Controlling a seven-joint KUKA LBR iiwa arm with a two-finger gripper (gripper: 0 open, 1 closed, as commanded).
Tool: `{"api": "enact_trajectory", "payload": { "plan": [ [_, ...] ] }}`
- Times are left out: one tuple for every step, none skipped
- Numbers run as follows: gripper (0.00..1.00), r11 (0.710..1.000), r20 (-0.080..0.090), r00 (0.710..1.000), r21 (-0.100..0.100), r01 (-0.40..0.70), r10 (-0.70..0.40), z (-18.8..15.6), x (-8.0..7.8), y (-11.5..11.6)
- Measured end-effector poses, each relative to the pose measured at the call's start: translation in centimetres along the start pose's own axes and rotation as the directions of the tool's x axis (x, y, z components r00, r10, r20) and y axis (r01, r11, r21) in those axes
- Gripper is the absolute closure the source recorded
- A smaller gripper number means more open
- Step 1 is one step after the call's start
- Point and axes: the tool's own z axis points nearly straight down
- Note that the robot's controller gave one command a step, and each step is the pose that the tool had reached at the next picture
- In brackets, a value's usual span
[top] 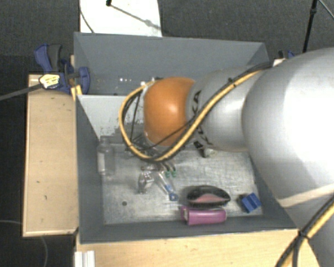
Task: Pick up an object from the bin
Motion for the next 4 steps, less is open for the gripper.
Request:
{"api": "enact_trajectory", "payload": {
  "plan": [
    [0.0,0.998,-0.004,0.998,0.002,0.068,-0.068,-0.3,4.5,-3.5],
    [0.0,0.973,0.003,0.973,0.001,-0.229,0.229,-5.1,6.3,-7.2],
    [0.0,0.993,0.01,0.993,0.002,0.12,-0.12,-1.7,8.0,-10.3],
    [0.0,0.811,0.002,0.811,0.004,0.585,-0.585,-4.2,5.4,-16.0]
  ]
}}
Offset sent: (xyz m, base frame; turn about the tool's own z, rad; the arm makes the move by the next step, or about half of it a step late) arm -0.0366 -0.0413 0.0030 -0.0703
